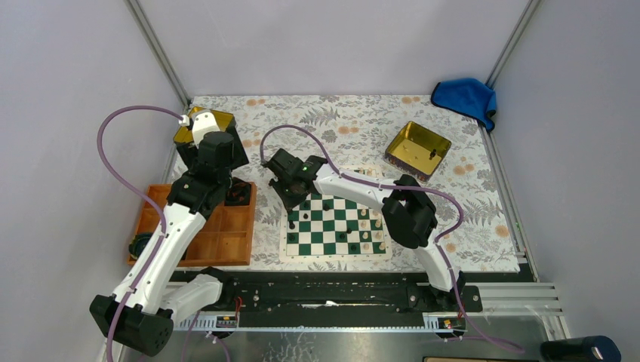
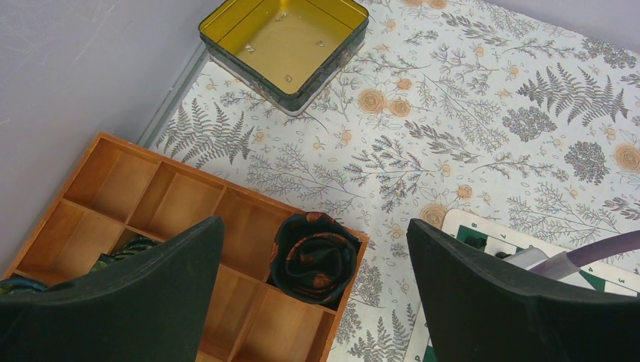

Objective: Set up the chess pieces on the board
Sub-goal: Move the chess piece to the chessboard.

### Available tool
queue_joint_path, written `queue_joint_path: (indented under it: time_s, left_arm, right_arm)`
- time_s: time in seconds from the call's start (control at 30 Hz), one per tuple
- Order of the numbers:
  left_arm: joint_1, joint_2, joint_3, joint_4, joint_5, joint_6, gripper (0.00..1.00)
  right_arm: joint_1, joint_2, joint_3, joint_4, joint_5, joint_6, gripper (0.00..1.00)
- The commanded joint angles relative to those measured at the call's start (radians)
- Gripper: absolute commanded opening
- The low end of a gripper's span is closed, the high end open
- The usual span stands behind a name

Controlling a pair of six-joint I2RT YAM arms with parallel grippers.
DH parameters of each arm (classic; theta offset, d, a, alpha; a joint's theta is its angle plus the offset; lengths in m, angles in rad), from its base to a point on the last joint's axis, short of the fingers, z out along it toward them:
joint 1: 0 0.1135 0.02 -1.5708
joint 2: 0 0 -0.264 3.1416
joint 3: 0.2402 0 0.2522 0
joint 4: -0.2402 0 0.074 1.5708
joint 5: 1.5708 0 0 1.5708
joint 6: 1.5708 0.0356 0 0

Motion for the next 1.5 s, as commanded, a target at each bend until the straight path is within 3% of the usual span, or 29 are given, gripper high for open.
queue_joint_path:
  time_s: [0.0,1.33,1.47]
  left_arm:
    - [-0.007,-0.01,0.006,0.046,-0.001,0.009,0.99]
    - [-0.011,-0.005,0.001,0.051,0.008,0.006,0.99]
    - [-0.013,-0.004,0.0,0.051,0.008,0.005,0.99]
  right_arm:
    - [0.005,-0.006,0.044,-0.004,-0.024,0.0,0.0]
    - [0.004,0.025,-0.053,0.054,-0.026,-0.006,0.0]
    - [0.005,0.024,-0.055,0.053,-0.026,-0.007,0.06]
